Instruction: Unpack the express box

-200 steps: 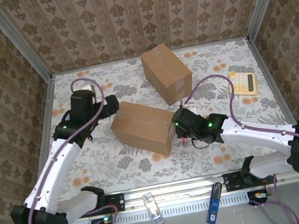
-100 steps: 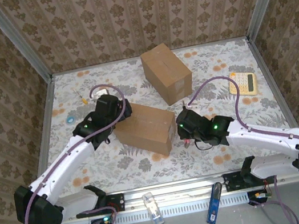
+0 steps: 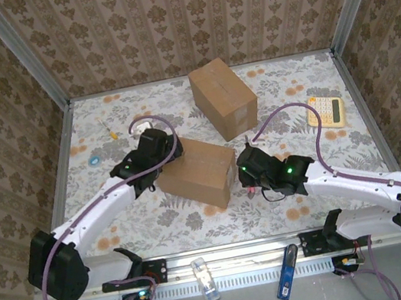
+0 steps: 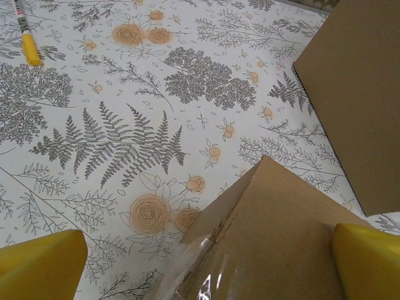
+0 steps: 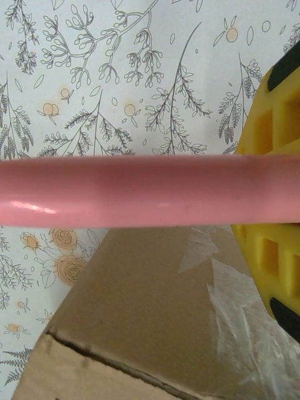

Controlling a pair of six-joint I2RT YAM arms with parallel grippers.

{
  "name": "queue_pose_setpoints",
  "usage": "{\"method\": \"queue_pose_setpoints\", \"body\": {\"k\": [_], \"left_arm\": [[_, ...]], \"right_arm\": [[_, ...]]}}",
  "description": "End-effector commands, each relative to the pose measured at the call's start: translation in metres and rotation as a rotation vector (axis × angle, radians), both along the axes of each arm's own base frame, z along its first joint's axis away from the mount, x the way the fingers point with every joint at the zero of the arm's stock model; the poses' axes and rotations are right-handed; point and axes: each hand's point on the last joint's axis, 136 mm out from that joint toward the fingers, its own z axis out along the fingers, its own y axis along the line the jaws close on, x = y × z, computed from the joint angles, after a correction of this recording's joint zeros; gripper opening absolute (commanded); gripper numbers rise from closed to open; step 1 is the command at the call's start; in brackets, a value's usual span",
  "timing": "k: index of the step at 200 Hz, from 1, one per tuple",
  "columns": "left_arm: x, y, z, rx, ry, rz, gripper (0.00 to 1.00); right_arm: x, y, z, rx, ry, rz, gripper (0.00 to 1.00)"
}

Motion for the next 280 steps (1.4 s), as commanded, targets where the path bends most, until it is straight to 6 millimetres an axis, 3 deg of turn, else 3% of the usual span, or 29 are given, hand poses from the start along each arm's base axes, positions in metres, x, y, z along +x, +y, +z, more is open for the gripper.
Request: {"method": "queue_pose_setpoints", "body": {"k": [1, 47, 145, 235, 280], "left_arm": [[-0.011, 0.004, -0.028, 0.060, 0.072, -0.004, 1.00], [-0.028, 0.012, -0.065, 0.179, 0.155, -0.003, 1.00], [-0.070, 0.029, -0.138, 0.317, 0.307, -0.007, 1.00], [-0.080, 0.031, -0.146, 0.317, 0.343, -0.028, 1.00], [-0.084, 0.033, -0.152, 0.306, 0.350, -0.022, 1.00]], "right_arm": [[-0.002, -0.001, 0.002, 0.003, -0.003, 0.003, 0.00], [-0.010, -0.001, 0.021, 0.037, 0.013, 0.038, 0.00], [-0.054, -0.009, 0.061, 0.292, 0.171, 0.164, 0.00], [-0.090, 0.017, 0.085, 0.590, 0.331, 0.410, 0.00], [-0.090, 0.025, 0.085, 0.681, 0.339, 0.442, 0.00]]}}
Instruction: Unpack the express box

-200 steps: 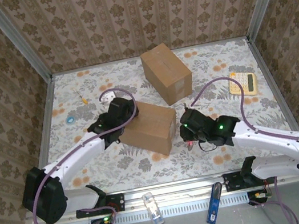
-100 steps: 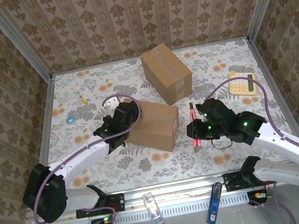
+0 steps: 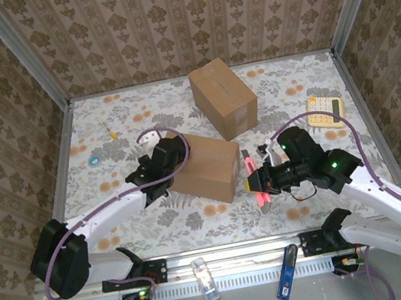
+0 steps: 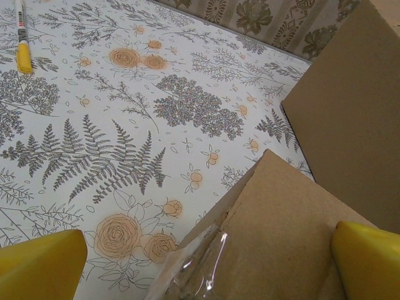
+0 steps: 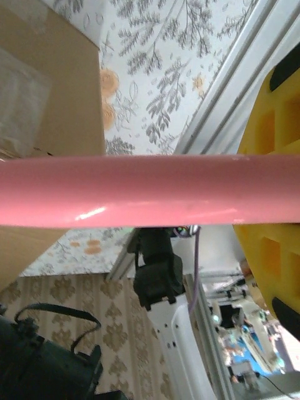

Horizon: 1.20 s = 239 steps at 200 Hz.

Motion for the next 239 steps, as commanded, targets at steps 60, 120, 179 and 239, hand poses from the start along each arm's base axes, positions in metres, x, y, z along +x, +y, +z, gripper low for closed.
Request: {"method": "queue_pose_setpoints", "body": {"k": [60, 120, 179, 239], "left_arm": [[-0.083, 0.047, -0.127, 0.326, 0.475, -0.115, 1.00], [-0.083, 0.048, -0.126, 0.330, 0.474, -0.114, 1.00], [-0.084, 0.049, -0.125, 0.330, 0.473, -0.108, 1.00], [-0.085, 0.051, -0.126, 0.332, 0.475, -0.106, 1.00]], "right_arm": [[0.003, 0.004, 0.003, 0.137, 0.025, 0.070, 0.00], [0.007, 0.004, -0.017, 0.102, 0.075, 0.075, 0.00], [0.009, 0.004, -0.027, 0.085, 0.093, 0.072, 0.00], [0.014, 0.006, -0.026, 0.090, 0.084, 0.070, 0.00]]}}
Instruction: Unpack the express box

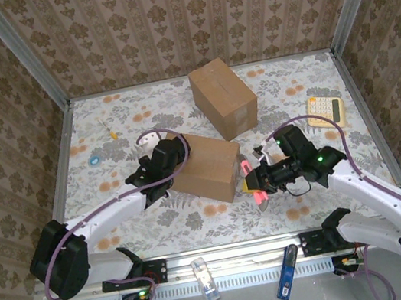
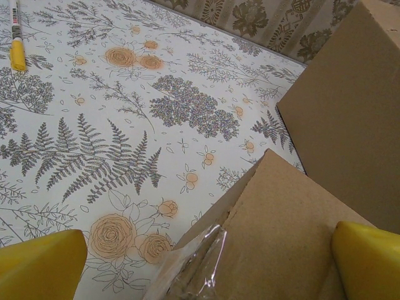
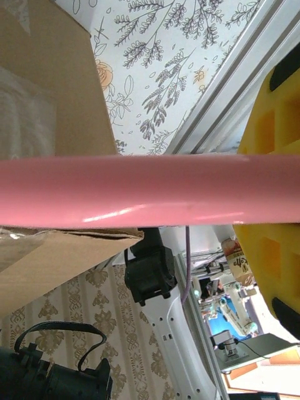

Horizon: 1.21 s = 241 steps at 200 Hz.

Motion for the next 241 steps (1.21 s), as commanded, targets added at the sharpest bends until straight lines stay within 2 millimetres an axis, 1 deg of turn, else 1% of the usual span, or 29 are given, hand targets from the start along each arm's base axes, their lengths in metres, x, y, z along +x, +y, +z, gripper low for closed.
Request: {"method": "queue_pose_setpoints", "body": {"k": [1, 56, 134, 189, 241], "left_arm": [[-0.084, 0.051, -0.125, 0.354, 0.482, -0.109, 1.00], [-0.085, 0.052, -0.125, 0.354, 0.482, -0.107, 1.00], [-0.085, 0.052, -0.127, 0.353, 0.486, -0.105, 1.00], [-0.087, 0.053, -0.134, 0.354, 0.501, -0.102, 1.00], [-0.093, 0.056, -0.147, 0.350, 0.536, -0.086, 1.00]], "right_arm": [[0.000, 0.003, 0.004, 0.026, -0.019, 0.022, 0.00], [0.001, 0.002, -0.002, 0.013, -0.008, 0.018, 0.00], [0.004, 0.006, -0.002, 0.022, -0.006, 0.021, 0.00], [-0.006, 0.009, -0.006, 0.014, 0.014, 0.030, 0.00], [-0.019, 0.012, -0.009, 0.011, 0.023, 0.031, 0.00]]}}
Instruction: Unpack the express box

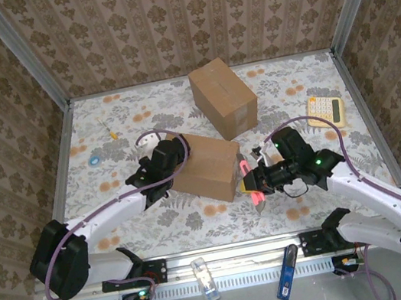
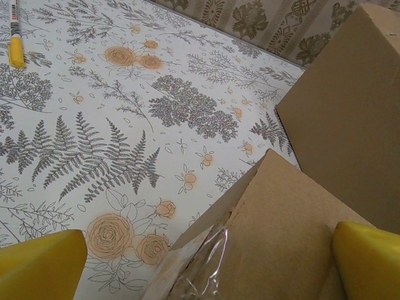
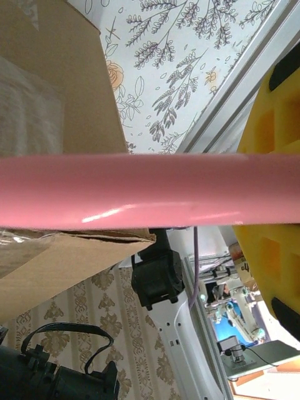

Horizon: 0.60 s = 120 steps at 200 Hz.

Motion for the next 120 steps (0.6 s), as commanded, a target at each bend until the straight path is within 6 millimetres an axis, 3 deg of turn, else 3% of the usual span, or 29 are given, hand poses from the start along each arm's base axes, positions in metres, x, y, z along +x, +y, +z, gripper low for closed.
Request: {"method": "queue_pose_setpoints", "body": {"k": [1, 120], "left_arm": [[-0.093, 0.056, -0.145, 0.366, 0.542, -0.098, 1.00], [-0.097, 0.059, -0.151, 0.366, 0.560, -0.087, 1.00]], "right_arm": [[-0.018, 0.005, -0.002, 0.019, 0.043, 0.040, 0.00], [-0.035, 0.025, 0.004, 0.022, 0.028, 0.067, 0.00]]}}
